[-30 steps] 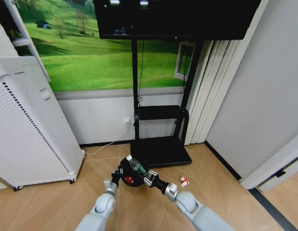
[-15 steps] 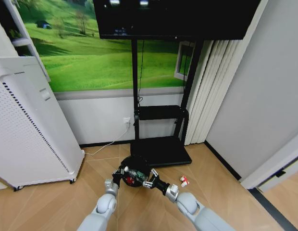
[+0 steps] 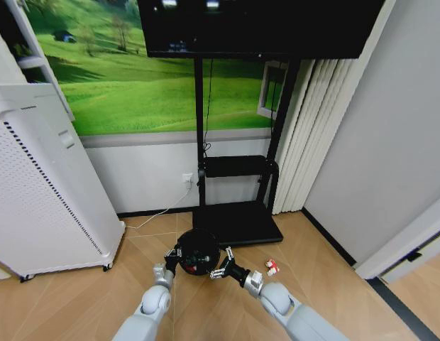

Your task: Pick up the trash bin and place the garbage on the floor into it.

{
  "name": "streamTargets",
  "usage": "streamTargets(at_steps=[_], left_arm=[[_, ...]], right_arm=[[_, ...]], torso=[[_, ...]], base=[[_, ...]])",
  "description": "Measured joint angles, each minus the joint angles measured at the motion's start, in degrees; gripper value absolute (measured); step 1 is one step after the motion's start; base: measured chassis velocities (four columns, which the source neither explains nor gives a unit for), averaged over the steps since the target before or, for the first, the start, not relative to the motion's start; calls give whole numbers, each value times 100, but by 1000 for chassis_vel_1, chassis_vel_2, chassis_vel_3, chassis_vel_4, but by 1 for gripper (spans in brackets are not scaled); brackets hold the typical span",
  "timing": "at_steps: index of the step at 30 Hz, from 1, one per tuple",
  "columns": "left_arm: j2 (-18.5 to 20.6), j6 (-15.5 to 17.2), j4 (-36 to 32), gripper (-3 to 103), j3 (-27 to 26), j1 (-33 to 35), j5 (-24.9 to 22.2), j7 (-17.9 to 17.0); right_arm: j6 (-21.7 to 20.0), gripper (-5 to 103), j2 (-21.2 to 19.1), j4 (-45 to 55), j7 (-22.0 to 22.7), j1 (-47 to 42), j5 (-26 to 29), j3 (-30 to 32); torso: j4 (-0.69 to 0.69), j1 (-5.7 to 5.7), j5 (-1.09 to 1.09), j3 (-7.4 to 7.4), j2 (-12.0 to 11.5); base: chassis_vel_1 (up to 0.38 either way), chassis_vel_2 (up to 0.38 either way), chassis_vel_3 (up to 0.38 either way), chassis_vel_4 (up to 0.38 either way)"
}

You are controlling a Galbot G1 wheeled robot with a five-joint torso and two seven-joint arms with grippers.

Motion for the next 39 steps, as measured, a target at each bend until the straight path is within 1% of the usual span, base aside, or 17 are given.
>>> streamTargets(at_steps=[28, 33, 39], left_arm=[[-59, -8, 92, 7, 18, -68, 18, -8], [-30, -8, 61, 7, 7, -75, 2, -8], [130, -9, -31, 7, -141, -33, -59, -5]], right_arm=[[47, 100, -49, -117, -17, 169, 56, -48], [47, 100, -22, -121, -1, 175, 55, -56], [156, 100, 39, -339, 34, 175, -29, 156]], torso=[[0, 0, 0, 0, 1], [0, 0, 0, 0, 1], [0, 0, 0, 0, 1]], base=[[0, 0, 0, 0], [0, 0, 0, 0], [0, 0, 0, 0]])
